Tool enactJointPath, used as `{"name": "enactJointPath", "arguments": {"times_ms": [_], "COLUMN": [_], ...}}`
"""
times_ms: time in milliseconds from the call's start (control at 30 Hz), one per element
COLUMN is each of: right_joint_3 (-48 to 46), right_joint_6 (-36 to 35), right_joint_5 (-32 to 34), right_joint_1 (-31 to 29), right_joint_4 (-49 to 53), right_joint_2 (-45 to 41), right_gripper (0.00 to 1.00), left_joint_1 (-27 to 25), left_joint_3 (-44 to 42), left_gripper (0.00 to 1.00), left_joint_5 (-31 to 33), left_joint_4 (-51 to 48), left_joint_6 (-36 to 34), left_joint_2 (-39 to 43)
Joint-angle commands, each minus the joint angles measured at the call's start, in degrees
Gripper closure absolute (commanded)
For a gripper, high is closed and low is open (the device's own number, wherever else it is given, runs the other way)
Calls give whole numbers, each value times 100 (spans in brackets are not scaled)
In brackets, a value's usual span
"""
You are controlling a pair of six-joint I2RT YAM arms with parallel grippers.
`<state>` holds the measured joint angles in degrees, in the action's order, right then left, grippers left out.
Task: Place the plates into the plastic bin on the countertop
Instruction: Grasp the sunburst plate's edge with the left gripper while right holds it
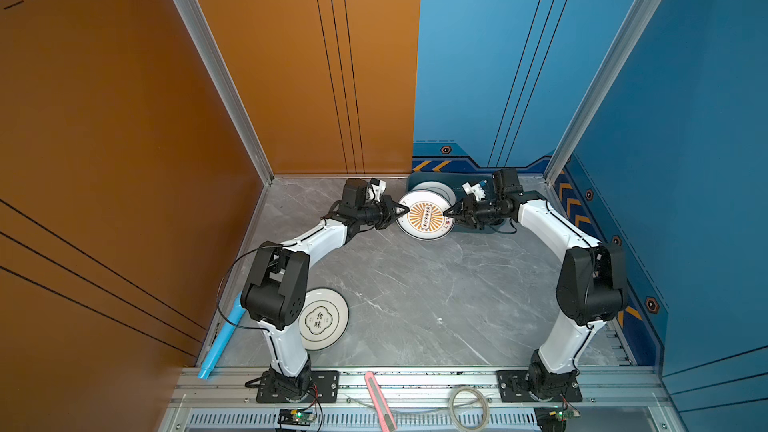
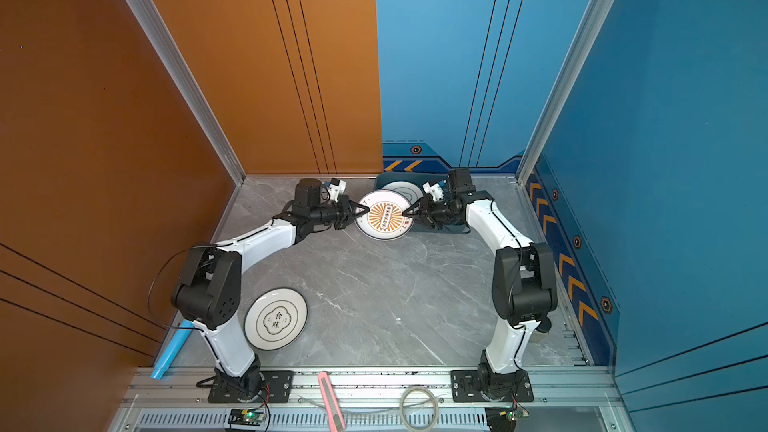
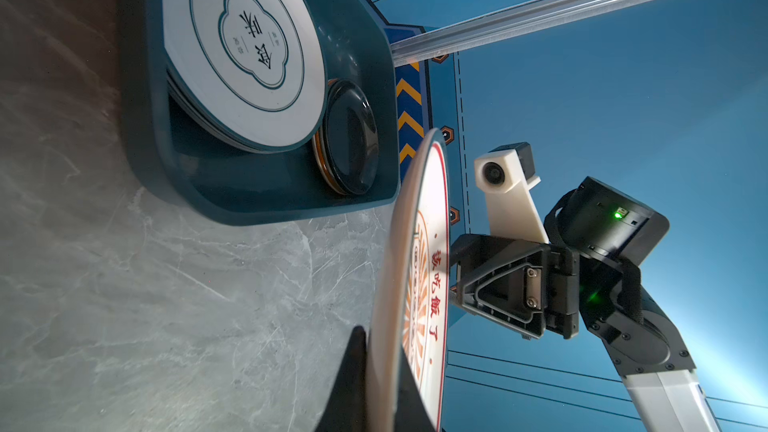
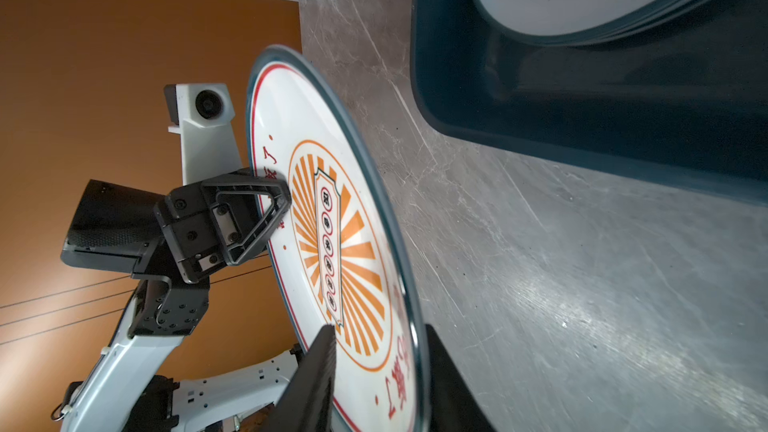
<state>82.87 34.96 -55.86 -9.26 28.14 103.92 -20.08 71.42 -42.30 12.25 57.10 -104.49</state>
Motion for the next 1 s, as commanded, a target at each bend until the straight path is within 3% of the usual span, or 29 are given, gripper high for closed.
{"name": "enactJointPath", "arguments": {"times_ms": [0,600,767,967], "right_joint_3": [132,-100,-61,20], "right_joint_6": [288,1423,1674,1718], "right_joint_5": [-462,-448,-420,-189], "right_joint_1": [-156,-180,-145,-24], "right_joint_4": [-643,-2035,-2284,-2191], "right_joint_2": [85,260,339,462], "right_gripper": [65,80,93,100], "left_joint_1": [-189,-418,-428,-396], "left_joint_3": [253,1037,1100,1375], "left_gripper": [100,92,75,43], "left_joint_5": [-317,-437,-393,-211], "left_joint_4": [53,77,-25,-1084], "left_joint_6": [13,166,114,-629], "left_joint_2": [-165,-774,-795,-657]}}
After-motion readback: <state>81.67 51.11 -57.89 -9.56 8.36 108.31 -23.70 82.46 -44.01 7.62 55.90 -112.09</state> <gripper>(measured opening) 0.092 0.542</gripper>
